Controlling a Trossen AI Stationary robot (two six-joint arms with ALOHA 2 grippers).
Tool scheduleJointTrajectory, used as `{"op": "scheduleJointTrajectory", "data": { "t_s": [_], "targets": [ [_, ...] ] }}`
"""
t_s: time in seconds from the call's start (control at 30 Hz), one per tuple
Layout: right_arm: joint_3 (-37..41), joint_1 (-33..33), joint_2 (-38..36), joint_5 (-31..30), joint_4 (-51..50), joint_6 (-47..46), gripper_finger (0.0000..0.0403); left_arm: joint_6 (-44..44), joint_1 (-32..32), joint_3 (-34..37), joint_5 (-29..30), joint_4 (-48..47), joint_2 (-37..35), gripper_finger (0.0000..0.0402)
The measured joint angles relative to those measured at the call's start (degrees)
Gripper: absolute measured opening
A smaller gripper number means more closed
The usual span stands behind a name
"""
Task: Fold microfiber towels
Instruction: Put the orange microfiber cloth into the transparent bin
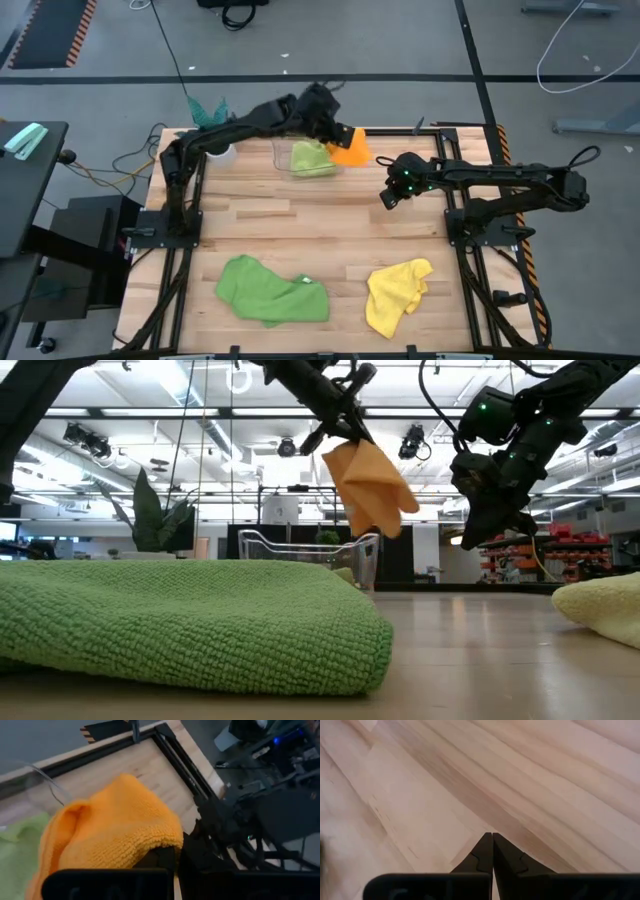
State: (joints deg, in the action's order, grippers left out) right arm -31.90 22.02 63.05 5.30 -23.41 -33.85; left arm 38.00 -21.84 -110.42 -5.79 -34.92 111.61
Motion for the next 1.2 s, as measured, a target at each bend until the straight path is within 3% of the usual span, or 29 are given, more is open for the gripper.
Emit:
{"op": "scheduleJointTrajectory", "data": {
  "t_s": [0.6,1.2],
  "targets": [
    [0.0,0.0,0.0,-0.8,3.9,-0.6,0.001,-1.2,-6.8,-0.1,-2.4,-10.5,1.6,0.0009],
    [0.0,0.0,0.0,-1.9,4.3,1.2,0.0009,6.4,-5.3,-0.2,-7.2,-5.5,4.8,0.0009]
  ]
}}
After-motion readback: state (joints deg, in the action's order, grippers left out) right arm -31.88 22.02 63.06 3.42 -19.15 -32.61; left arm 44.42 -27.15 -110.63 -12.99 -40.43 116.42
